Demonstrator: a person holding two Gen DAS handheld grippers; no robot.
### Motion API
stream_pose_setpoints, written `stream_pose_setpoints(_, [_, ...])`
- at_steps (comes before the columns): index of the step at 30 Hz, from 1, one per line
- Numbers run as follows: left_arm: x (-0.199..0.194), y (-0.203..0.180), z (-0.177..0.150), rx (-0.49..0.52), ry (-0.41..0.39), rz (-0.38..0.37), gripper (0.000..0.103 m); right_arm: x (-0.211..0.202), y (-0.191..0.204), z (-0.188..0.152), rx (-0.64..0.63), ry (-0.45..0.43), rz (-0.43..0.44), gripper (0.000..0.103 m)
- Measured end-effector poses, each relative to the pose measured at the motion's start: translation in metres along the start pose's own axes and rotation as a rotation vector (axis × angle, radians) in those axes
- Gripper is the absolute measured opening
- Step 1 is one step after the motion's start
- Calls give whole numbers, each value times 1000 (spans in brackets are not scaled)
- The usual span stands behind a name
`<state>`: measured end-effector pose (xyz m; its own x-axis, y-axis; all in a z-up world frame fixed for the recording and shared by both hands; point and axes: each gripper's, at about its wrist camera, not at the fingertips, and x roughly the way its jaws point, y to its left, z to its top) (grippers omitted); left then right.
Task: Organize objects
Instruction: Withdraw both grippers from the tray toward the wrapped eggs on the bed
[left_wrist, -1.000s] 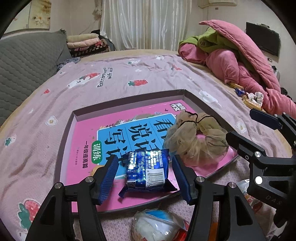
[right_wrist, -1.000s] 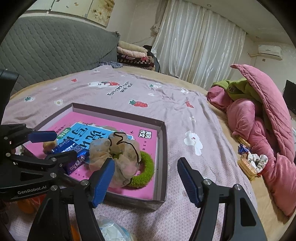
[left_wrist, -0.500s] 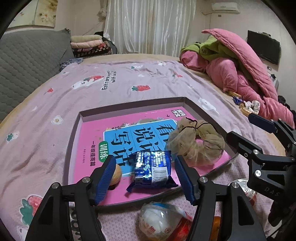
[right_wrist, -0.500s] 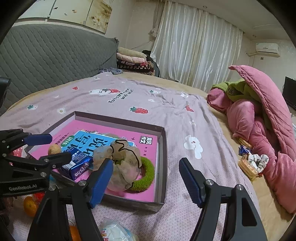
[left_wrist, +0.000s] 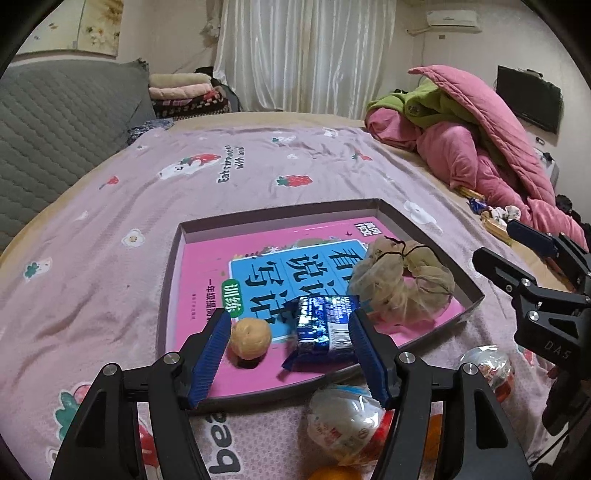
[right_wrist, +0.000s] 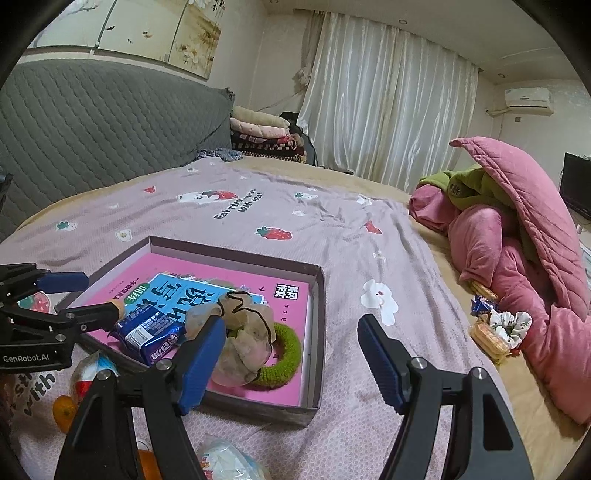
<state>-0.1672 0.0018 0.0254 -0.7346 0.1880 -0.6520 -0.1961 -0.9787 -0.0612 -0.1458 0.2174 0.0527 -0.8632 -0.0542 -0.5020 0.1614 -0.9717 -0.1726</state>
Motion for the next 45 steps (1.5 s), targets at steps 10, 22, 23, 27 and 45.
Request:
stream_pose_setpoints(10, [-11,10,-7,-25,11,-34,68,-7,-2,-2,-13,-13,5,74])
stream_pose_setpoints(22, [-20,14,-17,-50,23,-49,68,-16,-9,-6,-2,-21,0,74])
stream_pose_setpoints(23, [-21,13,-18,-48,21,-47,68,-17,-8,-7,-3,-21,1,74])
stream_pose_setpoints(27, [-24,10,-21,-40,19,-47,68,-20,-8,-8,-2,-25,1,74])
stream_pose_setpoints(45, [-32,-11,-36,-38,38,-74,68,-40,-9,-27,-6,3,36,74])
